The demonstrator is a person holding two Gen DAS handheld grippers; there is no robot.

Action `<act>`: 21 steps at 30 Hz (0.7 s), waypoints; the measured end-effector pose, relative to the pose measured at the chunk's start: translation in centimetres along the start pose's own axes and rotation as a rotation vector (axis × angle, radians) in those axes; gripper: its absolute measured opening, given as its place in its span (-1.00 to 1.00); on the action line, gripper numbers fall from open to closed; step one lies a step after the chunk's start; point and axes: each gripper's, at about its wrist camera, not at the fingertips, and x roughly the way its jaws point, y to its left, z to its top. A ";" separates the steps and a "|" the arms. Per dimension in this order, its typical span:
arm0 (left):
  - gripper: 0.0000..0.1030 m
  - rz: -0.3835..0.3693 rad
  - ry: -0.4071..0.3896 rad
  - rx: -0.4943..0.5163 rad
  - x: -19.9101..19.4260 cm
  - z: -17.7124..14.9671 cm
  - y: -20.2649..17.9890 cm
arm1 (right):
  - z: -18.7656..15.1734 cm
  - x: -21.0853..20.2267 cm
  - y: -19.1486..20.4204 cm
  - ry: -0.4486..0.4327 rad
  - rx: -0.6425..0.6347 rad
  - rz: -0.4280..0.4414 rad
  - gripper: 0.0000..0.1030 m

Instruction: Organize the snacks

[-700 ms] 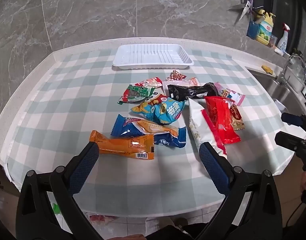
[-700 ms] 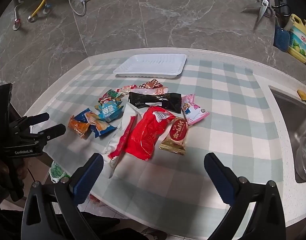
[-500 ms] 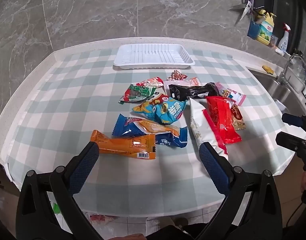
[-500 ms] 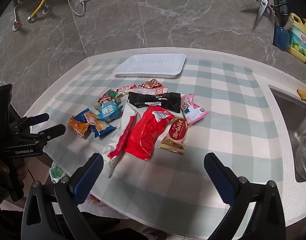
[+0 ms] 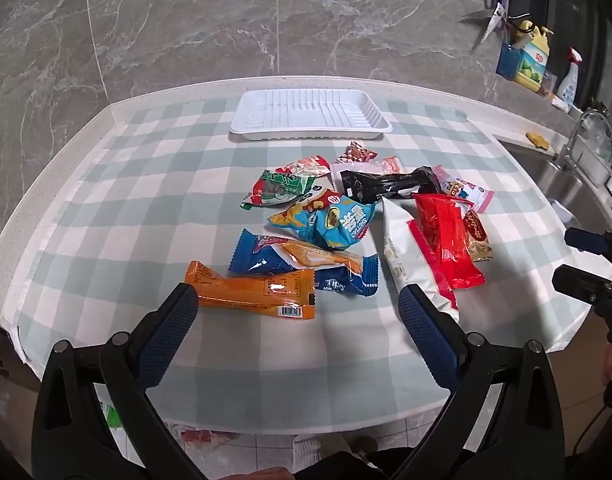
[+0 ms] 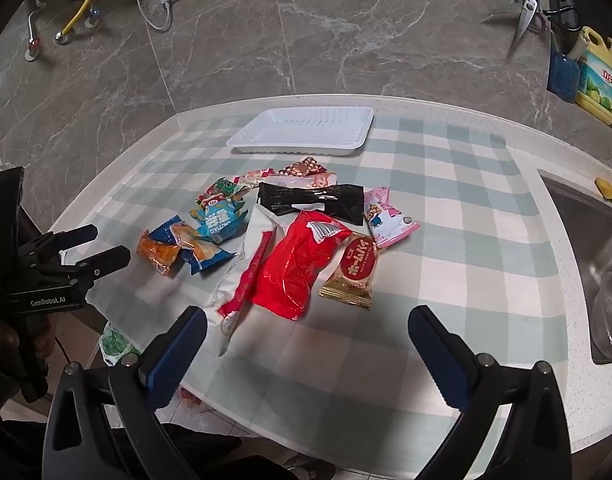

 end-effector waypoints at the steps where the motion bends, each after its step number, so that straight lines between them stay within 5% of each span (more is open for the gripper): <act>1: 0.96 -0.002 -0.001 -0.002 -0.1 -0.1 0.1 | 0.0 0.0 0.0 0.000 0.000 0.000 1.00; 21: 0.96 -0.004 -0.003 -0.005 -0.3 0.0 0.4 | -0.1 -0.1 0.6 -0.002 -0.001 0.002 1.00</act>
